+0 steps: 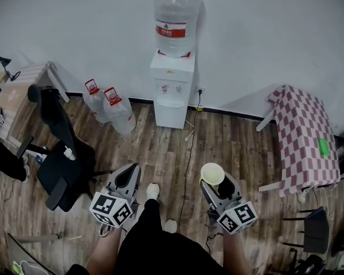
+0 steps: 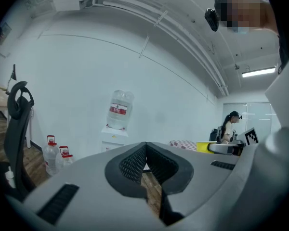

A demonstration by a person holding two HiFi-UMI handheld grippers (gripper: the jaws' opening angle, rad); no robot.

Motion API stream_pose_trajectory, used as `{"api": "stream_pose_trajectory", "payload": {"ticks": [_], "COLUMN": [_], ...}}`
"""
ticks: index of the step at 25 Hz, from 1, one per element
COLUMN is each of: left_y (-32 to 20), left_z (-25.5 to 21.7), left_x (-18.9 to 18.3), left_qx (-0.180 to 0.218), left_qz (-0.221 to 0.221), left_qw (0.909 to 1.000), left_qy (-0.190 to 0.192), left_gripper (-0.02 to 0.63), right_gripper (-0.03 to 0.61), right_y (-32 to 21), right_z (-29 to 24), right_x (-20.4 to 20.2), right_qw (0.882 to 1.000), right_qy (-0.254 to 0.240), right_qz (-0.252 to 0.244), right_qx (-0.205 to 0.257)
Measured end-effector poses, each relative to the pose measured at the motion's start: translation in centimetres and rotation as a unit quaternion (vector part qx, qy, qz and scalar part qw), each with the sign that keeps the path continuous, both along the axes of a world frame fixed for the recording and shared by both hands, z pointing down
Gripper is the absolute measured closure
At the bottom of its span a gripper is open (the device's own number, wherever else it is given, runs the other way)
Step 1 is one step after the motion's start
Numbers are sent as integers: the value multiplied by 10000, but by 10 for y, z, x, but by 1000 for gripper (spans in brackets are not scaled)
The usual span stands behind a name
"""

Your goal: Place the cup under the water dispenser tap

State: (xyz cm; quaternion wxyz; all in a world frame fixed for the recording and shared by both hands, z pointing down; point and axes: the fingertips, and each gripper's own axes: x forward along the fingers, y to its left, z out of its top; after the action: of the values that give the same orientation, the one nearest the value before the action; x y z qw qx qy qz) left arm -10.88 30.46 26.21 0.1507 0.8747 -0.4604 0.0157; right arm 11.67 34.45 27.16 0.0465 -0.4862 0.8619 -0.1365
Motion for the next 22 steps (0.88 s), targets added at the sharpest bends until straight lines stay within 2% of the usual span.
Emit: {"api": "stream_pose_trajectory", "payload": {"ticks": [12,22], "left_y": [-76,-181], "left_z": [18,16], "left_x": [6,5], "left_qx": [-93,-129], "left_qz": [274,795], "left_qw": [9996,9967], "left_qy": [14,65], "left_gripper": [601,601], "right_gripper": [291,291], "right_y": [-67,-161], "right_z": [8,3], "right_x": [-4,-19], "right_qw": [9998,9987], "right_qy": [75,141], "right_qz": [175,457], "right_qx": [-51,-197]}}
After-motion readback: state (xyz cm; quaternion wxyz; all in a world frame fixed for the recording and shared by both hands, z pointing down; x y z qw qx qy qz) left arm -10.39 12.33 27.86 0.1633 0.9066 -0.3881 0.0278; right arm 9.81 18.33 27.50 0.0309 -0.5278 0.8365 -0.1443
